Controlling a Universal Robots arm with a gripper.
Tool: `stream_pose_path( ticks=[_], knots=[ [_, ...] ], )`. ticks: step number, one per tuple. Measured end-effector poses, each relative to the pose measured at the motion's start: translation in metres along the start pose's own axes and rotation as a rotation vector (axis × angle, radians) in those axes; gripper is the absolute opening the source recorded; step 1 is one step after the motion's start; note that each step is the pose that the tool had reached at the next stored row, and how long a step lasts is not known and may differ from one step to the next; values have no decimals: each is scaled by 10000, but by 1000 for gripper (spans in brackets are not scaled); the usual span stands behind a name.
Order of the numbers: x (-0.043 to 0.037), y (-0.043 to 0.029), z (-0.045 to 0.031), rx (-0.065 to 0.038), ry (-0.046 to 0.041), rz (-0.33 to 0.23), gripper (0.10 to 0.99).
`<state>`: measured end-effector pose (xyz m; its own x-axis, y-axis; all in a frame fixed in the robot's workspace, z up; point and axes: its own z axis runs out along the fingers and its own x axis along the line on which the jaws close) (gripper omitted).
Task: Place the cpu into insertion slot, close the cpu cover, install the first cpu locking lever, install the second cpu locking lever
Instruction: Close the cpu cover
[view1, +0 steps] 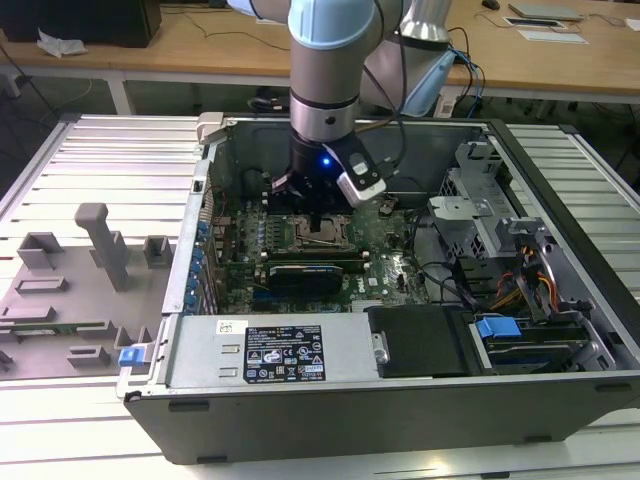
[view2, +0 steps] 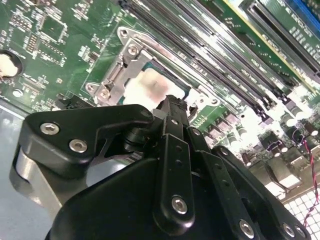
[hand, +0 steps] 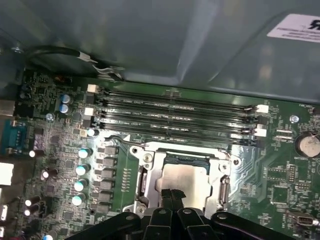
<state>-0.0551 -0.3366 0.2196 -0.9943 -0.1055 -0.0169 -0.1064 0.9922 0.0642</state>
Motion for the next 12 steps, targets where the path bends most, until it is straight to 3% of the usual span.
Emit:
stream_pose_path(
  ticks=[6, 12],
  knots=[
    [112, 34, 52, 3, -10, 145, 106],
    [150, 51, 134, 4, -11, 202, 106]
  ],
)
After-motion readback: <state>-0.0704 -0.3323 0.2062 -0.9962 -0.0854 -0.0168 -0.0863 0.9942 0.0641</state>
